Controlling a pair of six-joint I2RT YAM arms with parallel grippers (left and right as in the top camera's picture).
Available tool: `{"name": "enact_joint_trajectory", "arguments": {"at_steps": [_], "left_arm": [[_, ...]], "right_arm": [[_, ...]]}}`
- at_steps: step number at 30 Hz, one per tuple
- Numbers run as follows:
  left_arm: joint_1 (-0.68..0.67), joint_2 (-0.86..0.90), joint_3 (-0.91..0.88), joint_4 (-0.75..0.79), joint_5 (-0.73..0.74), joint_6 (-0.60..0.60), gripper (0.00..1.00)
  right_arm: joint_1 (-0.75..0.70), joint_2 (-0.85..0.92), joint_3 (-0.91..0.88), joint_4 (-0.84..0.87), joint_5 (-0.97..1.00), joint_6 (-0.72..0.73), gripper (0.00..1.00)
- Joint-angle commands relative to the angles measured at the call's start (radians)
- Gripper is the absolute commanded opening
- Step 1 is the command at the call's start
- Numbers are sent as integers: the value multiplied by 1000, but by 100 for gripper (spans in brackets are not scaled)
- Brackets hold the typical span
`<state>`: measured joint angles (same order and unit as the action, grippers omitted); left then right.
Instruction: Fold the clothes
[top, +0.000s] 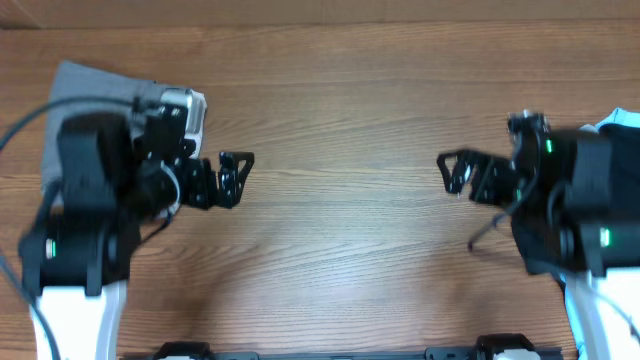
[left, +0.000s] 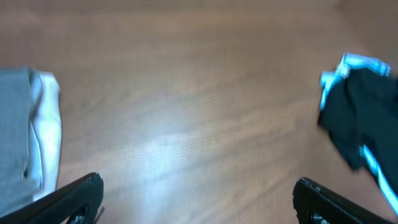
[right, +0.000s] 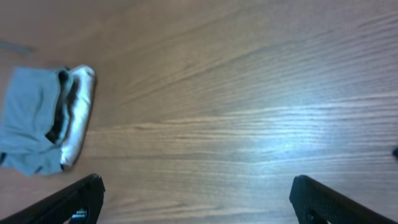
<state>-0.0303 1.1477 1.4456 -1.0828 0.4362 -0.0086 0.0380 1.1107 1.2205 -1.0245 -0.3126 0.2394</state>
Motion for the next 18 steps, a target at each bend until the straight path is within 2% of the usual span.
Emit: {"name": "enact_joint_trajectory", "arguments": {"at_steps": [1,3,5,8,15,18], "left_arm": [[10,96,98,-62,2,84,100],[10,132,108,-78,20,70,100],[10,158,108,-100,38,58,100],[10,183,108,-137,38,53,100],[10,206,108,-150,34,54,100],[10,207,108,-148,31,54,100]], "right_arm": [[-7,132,122,-52,48,-61,100],[-21,198,146,-63,105,-21,100],[-59,260,148,-64,192,98,100],[-135,361,148,-70,270,184,100],[-267,556,148,-58,309,188,100],[-307,621,147,-47,312,188,96]]}}
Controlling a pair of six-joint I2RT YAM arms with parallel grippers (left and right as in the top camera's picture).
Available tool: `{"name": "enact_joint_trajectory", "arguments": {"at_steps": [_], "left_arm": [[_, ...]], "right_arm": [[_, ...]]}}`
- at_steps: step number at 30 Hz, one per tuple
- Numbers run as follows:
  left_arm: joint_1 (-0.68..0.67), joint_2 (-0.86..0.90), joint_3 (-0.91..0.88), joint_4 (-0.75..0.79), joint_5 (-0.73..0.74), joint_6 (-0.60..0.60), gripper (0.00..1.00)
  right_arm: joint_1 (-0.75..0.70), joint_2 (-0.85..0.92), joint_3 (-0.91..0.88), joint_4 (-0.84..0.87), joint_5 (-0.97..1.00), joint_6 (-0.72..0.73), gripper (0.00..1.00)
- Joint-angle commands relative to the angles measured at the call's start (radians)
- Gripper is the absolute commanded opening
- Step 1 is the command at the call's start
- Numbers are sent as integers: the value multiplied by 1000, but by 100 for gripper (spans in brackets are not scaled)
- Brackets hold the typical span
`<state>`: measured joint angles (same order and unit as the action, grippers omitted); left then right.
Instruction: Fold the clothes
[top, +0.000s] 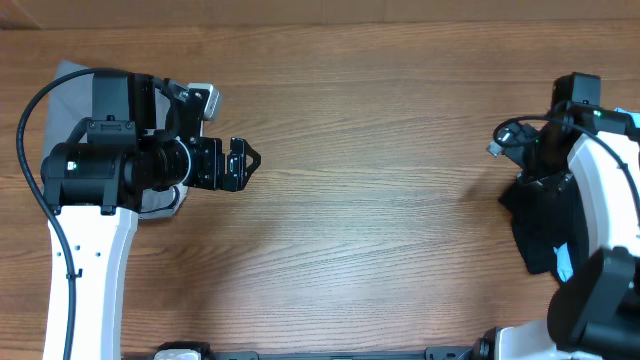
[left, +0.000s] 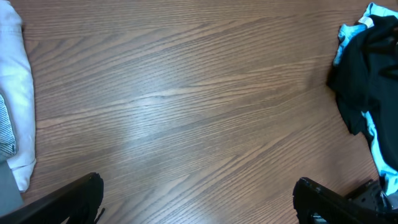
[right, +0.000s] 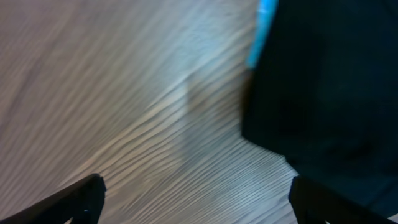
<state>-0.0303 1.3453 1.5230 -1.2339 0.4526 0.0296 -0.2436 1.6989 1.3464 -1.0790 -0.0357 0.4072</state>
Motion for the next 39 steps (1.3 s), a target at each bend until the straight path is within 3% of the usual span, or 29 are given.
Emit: {"name": "enact_joint_trajectory", "arguments": {"at_steps": [1,9,18,21,24,28,39], "left_arm": [[10,10,30,5,15,16,100],[10,13,30,54,8,16,100],[10,29,30,95,6,42,100],[10,40,30,94,7,42,100],[10,44,30,93,8,42,100],[10,48,30,93,8,42,100],[10,49,30,94,8,42,100]], "right_arm": [[-34,51,19,8,35,19,93],[-35,166,-12,72,82,-5,79],[-33,282,-19,90,164,40,74],[-27,323,-19,89,156,43,55],[-26,316,-15,82,155,43,22],[-26,274,10,54,158,39,4],[37,33,195,-137,119,22,4]]}}
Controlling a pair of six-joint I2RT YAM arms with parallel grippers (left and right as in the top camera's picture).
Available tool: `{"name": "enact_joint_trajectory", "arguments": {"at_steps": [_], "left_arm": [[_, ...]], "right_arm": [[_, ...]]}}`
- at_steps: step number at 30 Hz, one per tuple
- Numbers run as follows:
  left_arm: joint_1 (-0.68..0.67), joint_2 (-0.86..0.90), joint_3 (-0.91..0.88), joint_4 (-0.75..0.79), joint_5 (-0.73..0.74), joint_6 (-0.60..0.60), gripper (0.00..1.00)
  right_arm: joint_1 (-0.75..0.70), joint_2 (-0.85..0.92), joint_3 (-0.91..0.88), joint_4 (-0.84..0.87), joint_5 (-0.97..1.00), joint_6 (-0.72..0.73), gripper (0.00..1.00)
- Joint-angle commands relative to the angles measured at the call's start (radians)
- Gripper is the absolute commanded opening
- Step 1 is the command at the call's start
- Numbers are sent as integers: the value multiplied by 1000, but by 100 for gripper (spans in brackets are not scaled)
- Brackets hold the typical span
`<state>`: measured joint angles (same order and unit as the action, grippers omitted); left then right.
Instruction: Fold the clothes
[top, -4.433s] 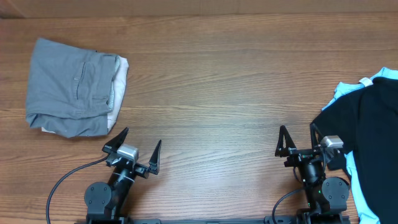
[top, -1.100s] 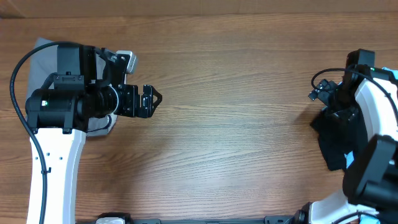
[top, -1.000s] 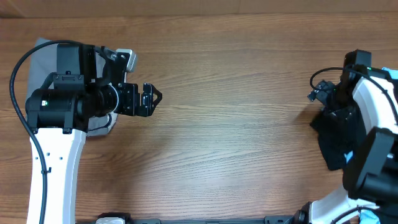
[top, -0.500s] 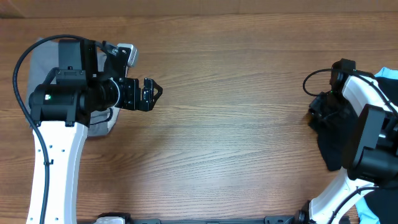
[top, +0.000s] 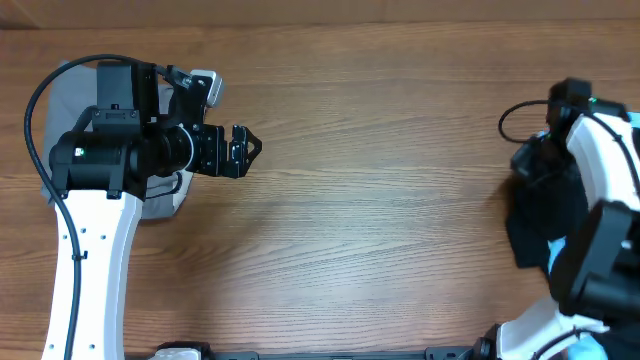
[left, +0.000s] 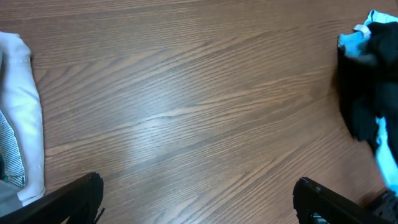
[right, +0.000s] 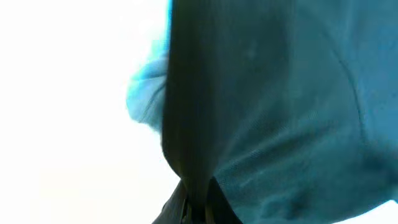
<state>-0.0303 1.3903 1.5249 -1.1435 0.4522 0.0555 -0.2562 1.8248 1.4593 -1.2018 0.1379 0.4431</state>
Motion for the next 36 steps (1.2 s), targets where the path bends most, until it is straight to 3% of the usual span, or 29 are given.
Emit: {"name": "enact_joint_trajectory", "arguments": {"at_steps": [1,6,9,15,18,19,26,28,32,36], "left_arm": [[10,4,28,3,8,16,100],[10,4,28,3,8,16,100],[10,4,28,-2,9,15,100],[10,4,28,-4,9,15,100],[10,4,28,-4,13,8,100],[10,4,28,-3,12,8,100],[10,4,28,-5,12,8,100],[10,4,28,-4,12,8,100],[10,4,28,7,12,8,100],[10,4,28,11,13,8,100]], "right_arm": [[71,-112,103,-26,-74,-39,4],[193,-164,156,-40,-119,-90,4],[261,-164,159,-42,12,-85,4],[259,-161,156,-40,62,-50,8],[255,-161,151,-38,43,-58,69],[255,-161,150,-38,46,-64,80],[131,-160,150,14,39,-42,92],[59,-157,150,41,16,-29,87],[-130,-109,150,95,-92,4,47],[-277,4,150,139,-170,16,25]]}}
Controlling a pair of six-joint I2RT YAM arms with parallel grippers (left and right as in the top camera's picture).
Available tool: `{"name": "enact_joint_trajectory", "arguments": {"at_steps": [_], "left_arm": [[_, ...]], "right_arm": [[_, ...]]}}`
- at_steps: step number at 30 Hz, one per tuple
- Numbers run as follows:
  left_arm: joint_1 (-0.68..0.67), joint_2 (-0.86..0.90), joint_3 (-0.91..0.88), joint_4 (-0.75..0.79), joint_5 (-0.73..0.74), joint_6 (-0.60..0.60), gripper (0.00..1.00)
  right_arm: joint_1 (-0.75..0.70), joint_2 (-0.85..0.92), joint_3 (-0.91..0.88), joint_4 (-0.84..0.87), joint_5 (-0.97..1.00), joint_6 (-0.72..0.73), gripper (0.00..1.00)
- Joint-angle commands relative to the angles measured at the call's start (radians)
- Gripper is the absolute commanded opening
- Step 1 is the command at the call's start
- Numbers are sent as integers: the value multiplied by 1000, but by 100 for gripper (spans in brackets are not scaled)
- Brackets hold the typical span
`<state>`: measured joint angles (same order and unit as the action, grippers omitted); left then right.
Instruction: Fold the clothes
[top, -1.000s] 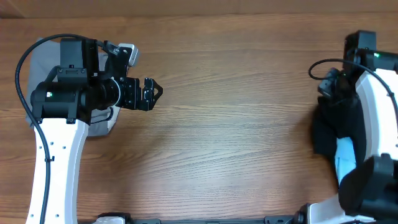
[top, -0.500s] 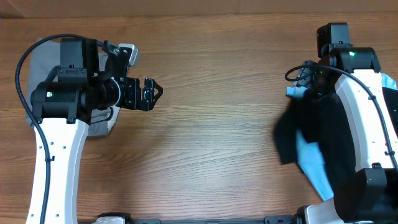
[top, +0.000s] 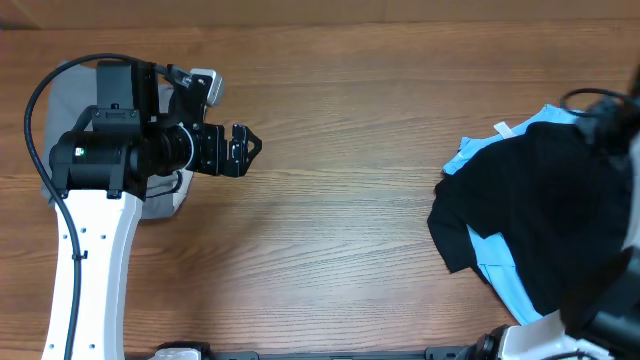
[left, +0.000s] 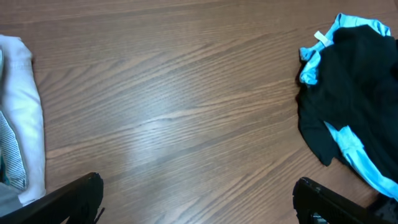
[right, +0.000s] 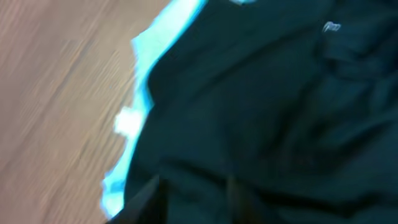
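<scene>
A black garment with light-blue lining (top: 535, 215) lies crumpled and spread over the right part of the wooden table, and also shows in the left wrist view (left: 348, 106). It fills the right wrist view, where my right gripper (right: 193, 194) is shut on a fold of the black cloth. In the overhead view that gripper is hidden by the garment. My left gripper (top: 243, 150) hangs open over bare wood at the left, far from the garment, with its fingertips (left: 84, 190) wide apart and nothing between them.
A stack of folded clothes, grey and white (top: 72, 85), lies at the far left under my left arm; its white edge (left: 22, 118) shows in the left wrist view. The right arm's white link (top: 630, 250) runs along the right edge.
The garment, bunched at the table's right edge before, now spreads farther left toward the middle. My right gripper still holds it. The left arm has not moved.
Both grippers first stood open, facing each other over the middle of the table. Then my right gripper was at the dark garment at the right edge, still open. Then it was shut on the cloth, and now the garment lies drawn out leftward.
</scene>
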<state>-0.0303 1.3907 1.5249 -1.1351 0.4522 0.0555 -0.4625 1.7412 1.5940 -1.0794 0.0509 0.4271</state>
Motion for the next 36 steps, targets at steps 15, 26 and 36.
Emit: {"name": "enact_joint_trajectory", "arguments": {"at_steps": [15,26,36], "left_arm": [[10,3,28,18,13,-37,100],[10,3,28,21,20,-71,100],[10,3,28,34,20,-87,100]], "right_arm": [[-235,513,16,264,-64,150,4],[-404,622,28,372,95,193,4],[-504,622,167,389,-28,65,5]]}}
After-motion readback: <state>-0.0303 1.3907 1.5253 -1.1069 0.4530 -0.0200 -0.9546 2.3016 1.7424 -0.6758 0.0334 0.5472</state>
